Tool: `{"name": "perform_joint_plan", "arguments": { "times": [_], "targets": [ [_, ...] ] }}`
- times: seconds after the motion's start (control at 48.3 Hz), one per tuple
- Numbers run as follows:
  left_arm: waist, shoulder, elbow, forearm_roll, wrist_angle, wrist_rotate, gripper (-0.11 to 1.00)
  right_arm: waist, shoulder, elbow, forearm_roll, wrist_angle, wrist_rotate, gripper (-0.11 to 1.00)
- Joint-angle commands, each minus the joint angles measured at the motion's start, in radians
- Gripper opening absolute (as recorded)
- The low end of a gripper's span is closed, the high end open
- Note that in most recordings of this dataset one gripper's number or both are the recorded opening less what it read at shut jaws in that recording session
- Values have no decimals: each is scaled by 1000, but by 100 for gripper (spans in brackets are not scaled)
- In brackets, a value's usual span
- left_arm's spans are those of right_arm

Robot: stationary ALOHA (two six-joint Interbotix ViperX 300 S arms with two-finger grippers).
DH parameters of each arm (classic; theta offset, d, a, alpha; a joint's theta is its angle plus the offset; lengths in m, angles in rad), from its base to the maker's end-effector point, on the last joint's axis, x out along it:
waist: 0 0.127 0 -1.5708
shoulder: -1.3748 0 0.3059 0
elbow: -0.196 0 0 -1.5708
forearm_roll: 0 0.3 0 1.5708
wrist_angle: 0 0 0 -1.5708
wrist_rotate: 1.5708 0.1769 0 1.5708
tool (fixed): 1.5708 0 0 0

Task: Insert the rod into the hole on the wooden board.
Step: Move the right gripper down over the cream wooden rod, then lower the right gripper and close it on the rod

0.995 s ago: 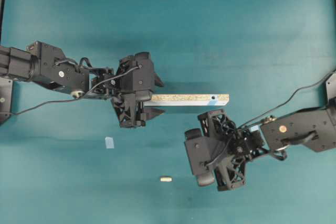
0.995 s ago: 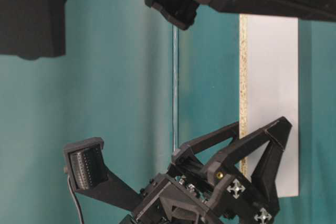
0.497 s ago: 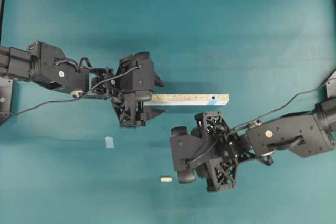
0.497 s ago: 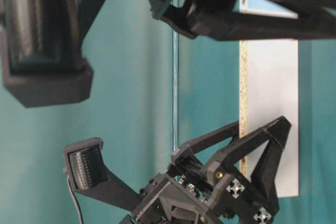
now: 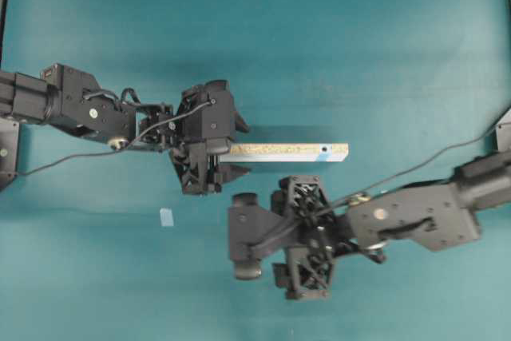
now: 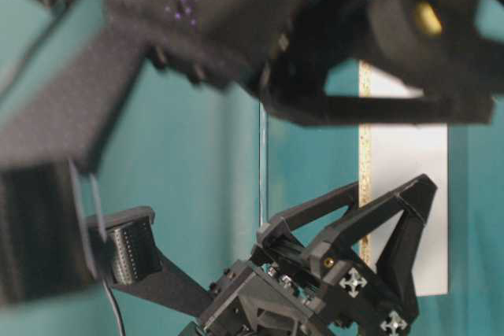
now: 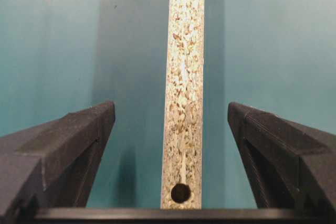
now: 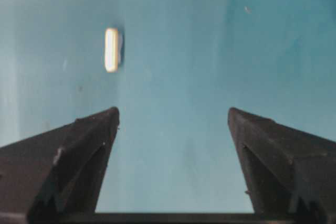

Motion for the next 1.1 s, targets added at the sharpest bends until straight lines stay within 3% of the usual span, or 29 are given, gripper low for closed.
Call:
{"name": "perform_joint_plan", "arguments": {
  "times": [0.0, 0.166, 1.077],
  "targets": [
    [-5, -15, -12, 3, -8, 0, 100, 14, 9, -71, 2, 21, 8, 89],
    [-5, -15, -11, 3, -9, -2, 100, 32, 61, -132, 3, 34, 14, 89],
    [-5, -15, -11, 2, -8, -5, 100, 46, 206, -270, 3, 55, 18, 86]
  ]
}}
